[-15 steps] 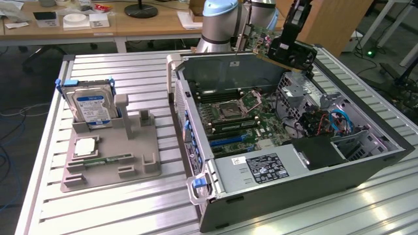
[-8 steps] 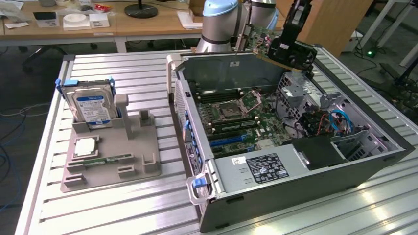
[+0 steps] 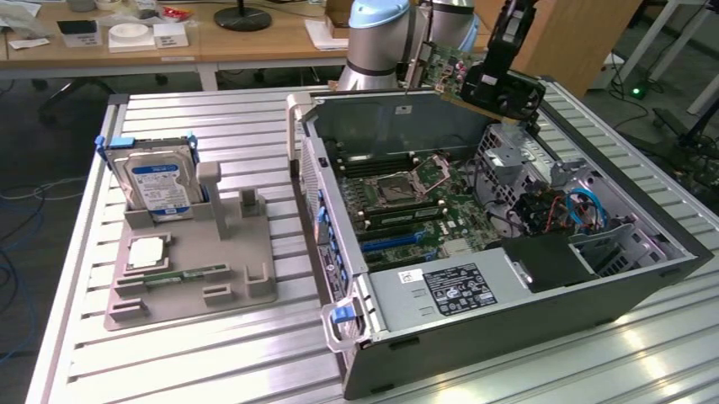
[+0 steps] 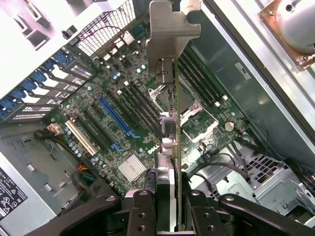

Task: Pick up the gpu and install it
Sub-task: 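Insert the gpu into the slot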

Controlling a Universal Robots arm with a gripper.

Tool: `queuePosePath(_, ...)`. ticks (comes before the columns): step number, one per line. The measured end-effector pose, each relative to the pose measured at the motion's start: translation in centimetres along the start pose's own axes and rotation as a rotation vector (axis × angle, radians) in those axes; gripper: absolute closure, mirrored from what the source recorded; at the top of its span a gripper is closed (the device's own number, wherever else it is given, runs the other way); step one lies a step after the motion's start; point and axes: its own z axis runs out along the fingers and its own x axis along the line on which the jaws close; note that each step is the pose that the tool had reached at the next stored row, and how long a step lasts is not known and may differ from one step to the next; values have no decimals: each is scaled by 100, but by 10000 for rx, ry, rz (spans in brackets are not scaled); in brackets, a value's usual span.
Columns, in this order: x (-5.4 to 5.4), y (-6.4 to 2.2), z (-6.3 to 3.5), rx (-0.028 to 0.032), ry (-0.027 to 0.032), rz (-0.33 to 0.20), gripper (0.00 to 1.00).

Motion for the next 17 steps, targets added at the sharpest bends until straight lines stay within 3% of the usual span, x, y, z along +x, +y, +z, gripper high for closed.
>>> queuePosePath(17, 0, 0, 0, -1, 5, -171, 72)
